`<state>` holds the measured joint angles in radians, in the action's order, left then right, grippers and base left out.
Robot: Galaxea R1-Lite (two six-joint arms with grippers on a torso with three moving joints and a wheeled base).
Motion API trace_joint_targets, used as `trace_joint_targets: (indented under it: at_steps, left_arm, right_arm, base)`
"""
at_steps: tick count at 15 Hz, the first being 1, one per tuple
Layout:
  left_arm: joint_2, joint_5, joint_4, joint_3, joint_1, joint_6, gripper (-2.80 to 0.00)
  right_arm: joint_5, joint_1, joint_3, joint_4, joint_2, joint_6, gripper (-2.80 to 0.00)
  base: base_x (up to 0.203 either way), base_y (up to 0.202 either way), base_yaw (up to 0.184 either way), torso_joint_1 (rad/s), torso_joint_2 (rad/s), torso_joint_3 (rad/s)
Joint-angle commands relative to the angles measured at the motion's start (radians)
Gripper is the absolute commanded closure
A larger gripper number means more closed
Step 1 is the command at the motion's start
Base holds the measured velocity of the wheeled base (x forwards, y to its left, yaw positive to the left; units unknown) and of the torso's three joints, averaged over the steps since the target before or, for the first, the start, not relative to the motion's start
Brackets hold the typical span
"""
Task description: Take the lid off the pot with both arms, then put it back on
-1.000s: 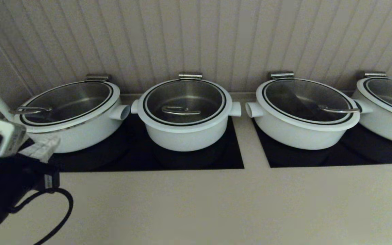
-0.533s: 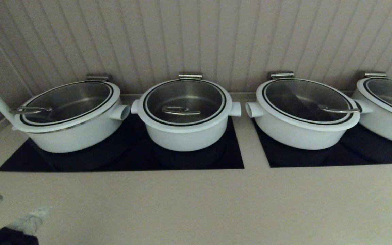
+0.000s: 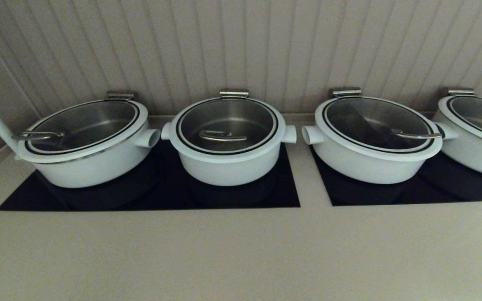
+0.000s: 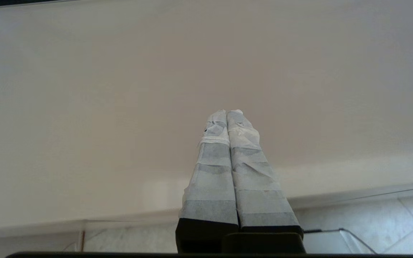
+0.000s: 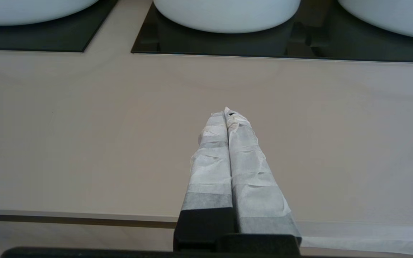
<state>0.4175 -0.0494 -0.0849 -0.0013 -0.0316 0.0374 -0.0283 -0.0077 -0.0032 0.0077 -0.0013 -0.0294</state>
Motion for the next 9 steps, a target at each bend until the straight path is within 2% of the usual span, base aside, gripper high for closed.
trace_joint_targets:
  at_steps: [1,4,6,9]
  left_arm:
    - [-0.169,-0.007,0.026,-0.001,0.019,0.004,0.0]
    - [-0.303,-0.005,0.045,0.0,0.023,0.072,0.0]
    - [-0.403,-0.004,0.108,-0.009,0.025,0.114,0.0]
    - [-0.416,-0.003,0.131,-0.013,0.025,0.11,0.0]
  right_arm:
    - [-0.001,0.0,0.0,0.0,0.001,0.0,0.0]
    - [-0.001,0.0,0.0,0.0,0.001,-0.001,0.0]
    - [-0.001,0.0,0.0,0.0,0.001,-0.001,0.0]
    - [-0.001,0.0,0.0,0.0,0.001,-0.001,0.0]
  base:
    - [0.0,0.0,0.0,0.0,0.0,0.0]
    - [0.0,0.0,0.0,0.0,0.0,0.0]
    - [0.0,0.0,0.0,0.0,0.0,0.0]
    - [0.0,0.0,0.0,0.0,0.0,0.0]
